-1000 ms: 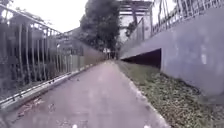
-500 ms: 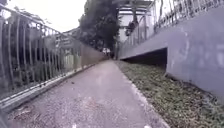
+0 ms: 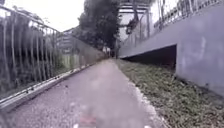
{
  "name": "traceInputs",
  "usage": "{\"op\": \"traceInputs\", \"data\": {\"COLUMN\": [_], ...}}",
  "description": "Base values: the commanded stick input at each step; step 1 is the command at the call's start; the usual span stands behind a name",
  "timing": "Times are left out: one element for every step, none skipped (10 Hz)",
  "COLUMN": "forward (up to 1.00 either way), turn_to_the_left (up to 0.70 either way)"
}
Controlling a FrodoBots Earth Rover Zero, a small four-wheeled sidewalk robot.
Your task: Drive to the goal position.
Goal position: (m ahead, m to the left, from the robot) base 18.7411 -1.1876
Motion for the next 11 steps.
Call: {"op": "traceInputs", "data": {"forward": [0.7,0.7,0.7,0.7,0.7,0.7,0.7,0.7,0.7,0.7,0.7], "turn_to_the_left": [0.0,0.0,0.0,0.0,0.0,0.0,0.0,0.0,0.0,0.0,0.0]}}
